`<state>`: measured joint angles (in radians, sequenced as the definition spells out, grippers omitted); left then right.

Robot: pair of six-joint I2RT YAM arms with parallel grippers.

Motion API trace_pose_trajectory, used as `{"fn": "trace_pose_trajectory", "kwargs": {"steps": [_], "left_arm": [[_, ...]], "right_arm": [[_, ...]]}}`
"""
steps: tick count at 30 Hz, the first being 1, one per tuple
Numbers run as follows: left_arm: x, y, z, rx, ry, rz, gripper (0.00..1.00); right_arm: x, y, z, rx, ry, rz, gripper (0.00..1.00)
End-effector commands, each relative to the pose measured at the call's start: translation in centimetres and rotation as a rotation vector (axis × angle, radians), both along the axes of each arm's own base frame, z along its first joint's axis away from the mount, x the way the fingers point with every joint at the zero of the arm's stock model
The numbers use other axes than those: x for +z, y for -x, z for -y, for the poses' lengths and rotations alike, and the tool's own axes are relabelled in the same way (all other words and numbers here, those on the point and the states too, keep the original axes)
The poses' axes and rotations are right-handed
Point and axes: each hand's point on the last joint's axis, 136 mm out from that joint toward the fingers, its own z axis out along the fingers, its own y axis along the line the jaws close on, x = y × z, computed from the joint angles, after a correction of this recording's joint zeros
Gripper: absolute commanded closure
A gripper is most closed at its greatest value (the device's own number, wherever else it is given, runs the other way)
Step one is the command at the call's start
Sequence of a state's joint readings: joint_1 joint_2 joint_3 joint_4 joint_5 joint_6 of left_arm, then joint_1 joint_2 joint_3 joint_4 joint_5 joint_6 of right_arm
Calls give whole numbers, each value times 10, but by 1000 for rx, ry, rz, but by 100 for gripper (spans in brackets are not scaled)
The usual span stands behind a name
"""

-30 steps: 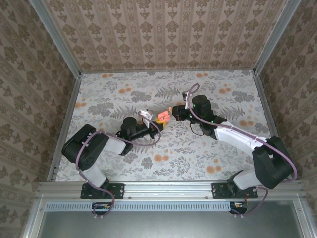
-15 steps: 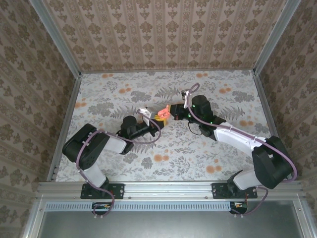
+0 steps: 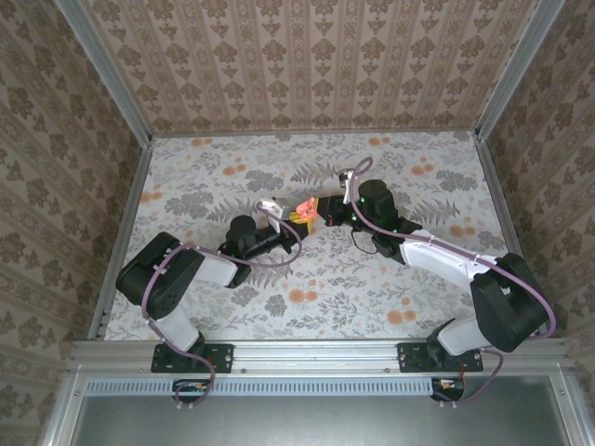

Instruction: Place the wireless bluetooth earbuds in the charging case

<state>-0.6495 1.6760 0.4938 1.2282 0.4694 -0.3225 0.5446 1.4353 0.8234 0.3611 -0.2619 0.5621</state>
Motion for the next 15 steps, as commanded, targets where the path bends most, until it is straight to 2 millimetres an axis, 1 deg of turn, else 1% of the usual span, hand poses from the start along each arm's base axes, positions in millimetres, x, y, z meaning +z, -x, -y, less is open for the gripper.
{"fn": "trace_pose_trajectory", "kwargs": {"steps": [1, 15], "left_arm": [[35, -4, 1, 10, 80, 60, 88], [46, -7, -3, 29, 97, 83, 88]], "right_arm": [[-2, 2, -3, 4, -14, 1, 92], [-6, 7, 0, 7, -4, 1, 92]]}}
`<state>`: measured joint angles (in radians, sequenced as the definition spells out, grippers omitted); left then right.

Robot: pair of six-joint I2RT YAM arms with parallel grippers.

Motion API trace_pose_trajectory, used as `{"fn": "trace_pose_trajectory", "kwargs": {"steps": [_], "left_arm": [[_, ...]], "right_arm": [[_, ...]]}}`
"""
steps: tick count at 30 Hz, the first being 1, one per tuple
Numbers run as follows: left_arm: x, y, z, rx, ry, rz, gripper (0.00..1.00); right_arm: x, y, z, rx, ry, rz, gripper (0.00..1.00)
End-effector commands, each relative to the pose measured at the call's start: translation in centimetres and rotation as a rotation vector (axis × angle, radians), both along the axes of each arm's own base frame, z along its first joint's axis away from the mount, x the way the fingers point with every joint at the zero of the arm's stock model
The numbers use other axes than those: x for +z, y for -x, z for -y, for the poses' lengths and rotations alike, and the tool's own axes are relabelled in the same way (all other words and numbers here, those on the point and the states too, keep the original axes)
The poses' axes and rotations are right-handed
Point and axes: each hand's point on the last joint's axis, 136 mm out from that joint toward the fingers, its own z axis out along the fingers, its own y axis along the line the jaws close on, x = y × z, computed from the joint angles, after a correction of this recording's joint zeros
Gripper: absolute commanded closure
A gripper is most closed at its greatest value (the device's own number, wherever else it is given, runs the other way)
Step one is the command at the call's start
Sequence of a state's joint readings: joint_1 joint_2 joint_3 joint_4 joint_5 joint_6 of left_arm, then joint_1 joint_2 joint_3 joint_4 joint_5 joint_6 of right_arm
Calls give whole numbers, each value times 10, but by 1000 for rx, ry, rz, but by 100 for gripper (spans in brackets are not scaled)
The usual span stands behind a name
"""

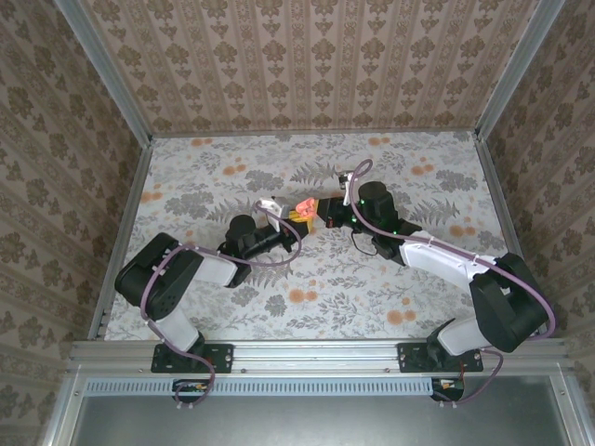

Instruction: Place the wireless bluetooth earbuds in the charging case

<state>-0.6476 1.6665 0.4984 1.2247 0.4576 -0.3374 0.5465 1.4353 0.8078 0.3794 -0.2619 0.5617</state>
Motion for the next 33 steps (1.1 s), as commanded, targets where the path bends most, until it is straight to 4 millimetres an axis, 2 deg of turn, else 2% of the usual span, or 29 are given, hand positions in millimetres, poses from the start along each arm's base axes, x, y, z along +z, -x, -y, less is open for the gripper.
{"fn": "trace_pose_trajectory", "kwargs": {"steps": [1, 16, 23, 24, 26, 33], "left_arm": [[42, -4, -1, 16, 84, 90, 88], [47, -4, -2, 10, 91, 107, 87], [41, -2, -2, 4, 74, 108, 87], [40, -1, -2, 1, 72, 107, 87], [39, -1, -1, -4, 70, 105, 87], [40, 1, -1, -10, 70, 110, 87]], "right_arm": [[-2, 6, 0, 5, -3, -1, 92], [-6, 9, 6, -5, 24, -1, 92], [6, 5, 4, -2, 31, 34, 92], [21, 7, 5, -1, 20, 67, 92], [26, 6, 5, 1, 29, 81, 92], [34, 5, 4, 13, 51, 110, 92]]}}
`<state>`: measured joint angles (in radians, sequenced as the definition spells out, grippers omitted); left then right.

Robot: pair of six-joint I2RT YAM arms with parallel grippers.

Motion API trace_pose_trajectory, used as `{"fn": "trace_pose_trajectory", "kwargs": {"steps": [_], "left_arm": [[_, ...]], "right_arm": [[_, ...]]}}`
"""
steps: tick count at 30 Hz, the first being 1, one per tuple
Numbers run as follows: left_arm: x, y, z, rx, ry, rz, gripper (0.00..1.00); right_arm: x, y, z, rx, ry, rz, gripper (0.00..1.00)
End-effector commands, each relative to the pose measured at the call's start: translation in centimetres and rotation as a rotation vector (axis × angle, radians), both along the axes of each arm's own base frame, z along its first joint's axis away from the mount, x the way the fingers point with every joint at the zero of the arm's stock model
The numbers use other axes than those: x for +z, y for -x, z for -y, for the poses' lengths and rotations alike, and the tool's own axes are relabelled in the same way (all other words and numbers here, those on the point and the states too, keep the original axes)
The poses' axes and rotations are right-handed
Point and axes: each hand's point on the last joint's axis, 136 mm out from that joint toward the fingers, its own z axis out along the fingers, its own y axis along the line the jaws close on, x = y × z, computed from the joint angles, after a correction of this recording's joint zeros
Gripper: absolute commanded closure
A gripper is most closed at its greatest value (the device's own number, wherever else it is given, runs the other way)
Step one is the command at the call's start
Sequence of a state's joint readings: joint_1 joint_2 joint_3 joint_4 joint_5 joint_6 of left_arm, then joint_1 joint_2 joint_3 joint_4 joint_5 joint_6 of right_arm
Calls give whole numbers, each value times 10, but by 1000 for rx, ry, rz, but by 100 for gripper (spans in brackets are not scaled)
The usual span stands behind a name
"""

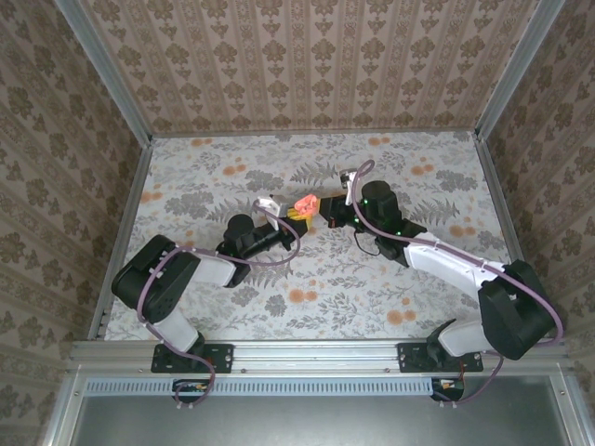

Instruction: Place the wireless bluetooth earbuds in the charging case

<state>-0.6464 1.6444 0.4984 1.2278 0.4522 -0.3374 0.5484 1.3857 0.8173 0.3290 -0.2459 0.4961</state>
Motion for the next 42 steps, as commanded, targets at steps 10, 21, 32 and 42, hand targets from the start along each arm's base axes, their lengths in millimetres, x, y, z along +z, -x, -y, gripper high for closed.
{"fn": "trace_pose_trajectory", "kwargs": {"steps": [10, 21, 32, 42], "left_arm": [[35, 3, 2, -30, 58, 107, 87], [37, 3, 3, -33, 59, 112, 87], [38, 4, 3, -35, 60, 116, 88], [38, 5, 3, -37, 55, 121, 87]], "right_arm": [[22, 0, 3, 8, 92, 71, 92], [20, 3, 7, 8, 178, 88, 92], [17, 8, 3, 34, 229, 97, 92], [21, 7, 10, 2, 281, 115, 92]]}}
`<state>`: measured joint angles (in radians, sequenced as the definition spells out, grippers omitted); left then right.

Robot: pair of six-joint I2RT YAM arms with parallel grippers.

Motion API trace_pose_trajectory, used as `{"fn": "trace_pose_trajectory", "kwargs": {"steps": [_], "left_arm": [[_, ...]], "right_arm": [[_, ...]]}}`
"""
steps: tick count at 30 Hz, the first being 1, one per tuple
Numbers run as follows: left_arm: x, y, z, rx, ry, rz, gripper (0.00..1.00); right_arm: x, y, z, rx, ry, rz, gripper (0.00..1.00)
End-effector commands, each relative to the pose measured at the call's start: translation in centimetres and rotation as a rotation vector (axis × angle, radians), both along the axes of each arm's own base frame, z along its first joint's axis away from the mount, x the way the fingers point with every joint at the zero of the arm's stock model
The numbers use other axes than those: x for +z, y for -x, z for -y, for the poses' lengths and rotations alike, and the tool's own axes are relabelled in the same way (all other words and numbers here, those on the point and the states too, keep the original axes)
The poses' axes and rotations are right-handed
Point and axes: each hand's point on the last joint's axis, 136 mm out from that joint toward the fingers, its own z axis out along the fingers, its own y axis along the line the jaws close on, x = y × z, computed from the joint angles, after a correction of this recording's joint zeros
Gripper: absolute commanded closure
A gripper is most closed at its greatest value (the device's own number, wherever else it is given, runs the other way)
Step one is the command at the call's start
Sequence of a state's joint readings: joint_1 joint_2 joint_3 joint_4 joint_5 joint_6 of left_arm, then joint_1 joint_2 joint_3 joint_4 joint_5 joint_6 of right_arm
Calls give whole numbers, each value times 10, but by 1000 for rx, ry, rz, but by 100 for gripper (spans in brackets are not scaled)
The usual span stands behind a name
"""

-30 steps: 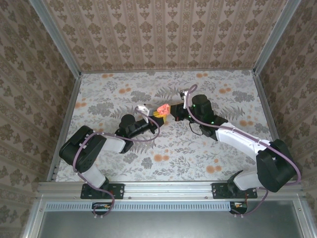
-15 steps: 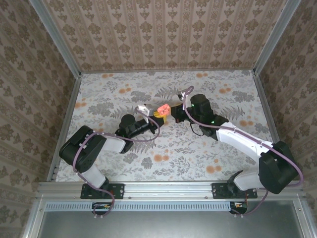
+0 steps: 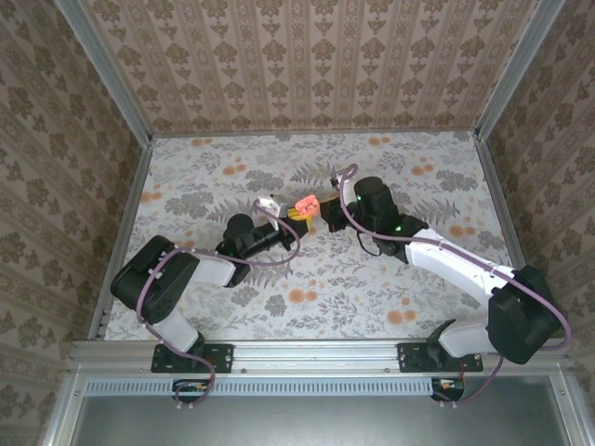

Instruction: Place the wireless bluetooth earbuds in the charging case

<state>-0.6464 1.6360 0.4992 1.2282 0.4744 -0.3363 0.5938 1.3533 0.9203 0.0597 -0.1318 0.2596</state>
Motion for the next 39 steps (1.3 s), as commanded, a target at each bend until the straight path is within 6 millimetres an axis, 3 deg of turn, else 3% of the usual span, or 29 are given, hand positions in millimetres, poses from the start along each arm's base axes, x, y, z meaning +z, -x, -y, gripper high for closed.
{"fn": "trace_pose_trajectory", "kwargs": {"steps": [1, 9, 39], "left_arm": [[34, 1, 2, -16, 50, 112, 87], [32, 3, 3, -21, 41, 118, 87], [31, 9, 5, -23, -38, 194, 87]], "right_arm": [[22, -2, 5, -22, 16, 56, 92], [30, -2, 6, -21, 23, 79, 92], [9, 10, 6, -3, 49, 21, 91]]}}
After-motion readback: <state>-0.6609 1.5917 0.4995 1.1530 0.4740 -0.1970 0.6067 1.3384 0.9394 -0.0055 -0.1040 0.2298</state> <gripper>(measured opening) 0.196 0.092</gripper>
